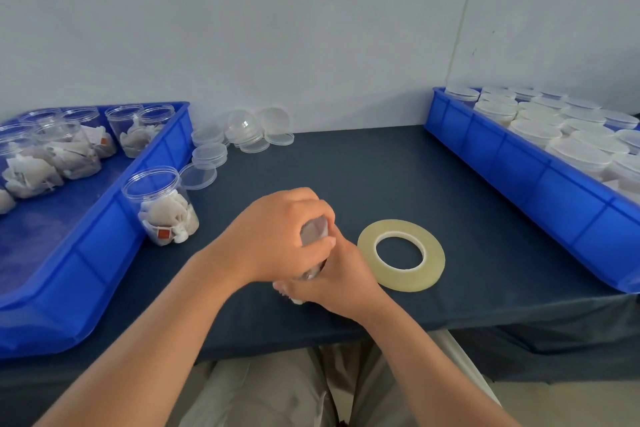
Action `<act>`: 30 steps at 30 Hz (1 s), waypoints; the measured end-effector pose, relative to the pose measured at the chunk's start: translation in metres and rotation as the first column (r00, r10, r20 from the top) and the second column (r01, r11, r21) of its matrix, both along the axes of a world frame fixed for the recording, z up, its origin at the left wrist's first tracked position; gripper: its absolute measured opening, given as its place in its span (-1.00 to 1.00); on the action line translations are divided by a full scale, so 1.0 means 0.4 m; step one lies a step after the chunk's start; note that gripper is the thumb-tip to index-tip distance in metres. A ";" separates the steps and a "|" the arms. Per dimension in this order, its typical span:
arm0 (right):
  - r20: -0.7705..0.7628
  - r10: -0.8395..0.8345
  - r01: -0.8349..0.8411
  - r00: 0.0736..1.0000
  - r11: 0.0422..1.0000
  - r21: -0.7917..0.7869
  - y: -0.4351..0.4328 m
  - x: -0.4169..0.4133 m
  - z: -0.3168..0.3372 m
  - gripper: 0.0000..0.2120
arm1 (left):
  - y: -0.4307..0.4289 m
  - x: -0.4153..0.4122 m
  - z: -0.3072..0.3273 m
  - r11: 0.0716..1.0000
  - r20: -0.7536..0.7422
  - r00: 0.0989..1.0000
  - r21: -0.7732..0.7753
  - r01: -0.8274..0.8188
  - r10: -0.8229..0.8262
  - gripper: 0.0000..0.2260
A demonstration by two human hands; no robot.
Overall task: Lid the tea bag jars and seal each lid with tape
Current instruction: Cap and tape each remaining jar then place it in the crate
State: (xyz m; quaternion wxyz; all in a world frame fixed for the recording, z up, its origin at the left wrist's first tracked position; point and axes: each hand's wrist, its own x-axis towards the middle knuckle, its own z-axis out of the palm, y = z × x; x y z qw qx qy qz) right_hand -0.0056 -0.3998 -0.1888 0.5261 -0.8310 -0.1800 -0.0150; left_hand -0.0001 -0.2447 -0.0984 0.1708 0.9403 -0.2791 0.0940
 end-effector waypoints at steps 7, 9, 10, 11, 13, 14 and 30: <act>0.003 -0.001 0.001 1.000 0.999 0.041 0.007 0.004 0.000 -0.32 | 0.012 -0.015 -0.001 0.988 0.019 1.000 -0.154 -0.004 0.007 -0.73; 0.075 -0.045 0.041 0.996 0.998 0.047 0.011 -0.004 0.009 -0.34 | -0.010 -0.036 -0.018 0.967 0.036 0.976 -0.147 -0.206 0.214 -0.43; 0.126 -0.055 0.052 0.991 0.998 0.028 0.014 -0.008 0.012 -0.34 | -0.025 -0.047 -0.026 0.941 -0.003 0.953 -0.155 -0.300 0.303 -0.28; 0.159 -0.053 0.053 0.986 0.999 0.005 0.016 -0.010 0.013 -0.33 | -0.038 -0.055 -0.036 0.915 -0.038 0.931 -0.177 -0.363 0.362 -0.20; 0.133 -0.035 0.038 0.990 0.999 -0.020 0.016 -0.012 0.011 -0.33 | -0.053 -0.056 -0.055 0.880 -0.028 0.917 -0.268 -0.391 0.399 -0.24; 0.093 -0.029 0.030 0.995 0.999 -0.009 0.013 -0.009 0.010 -0.34 | -0.054 -0.053 -0.060 0.869 -0.013 0.918 -0.318 -0.380 0.396 -0.32; -0.109 0.022 -0.014 0.994 0.997 0.074 0.005 -0.011 0.021 0.04 | 0.017 0.009 -0.048 0.952 -0.070 0.992 -0.283 -0.119 0.104 -0.47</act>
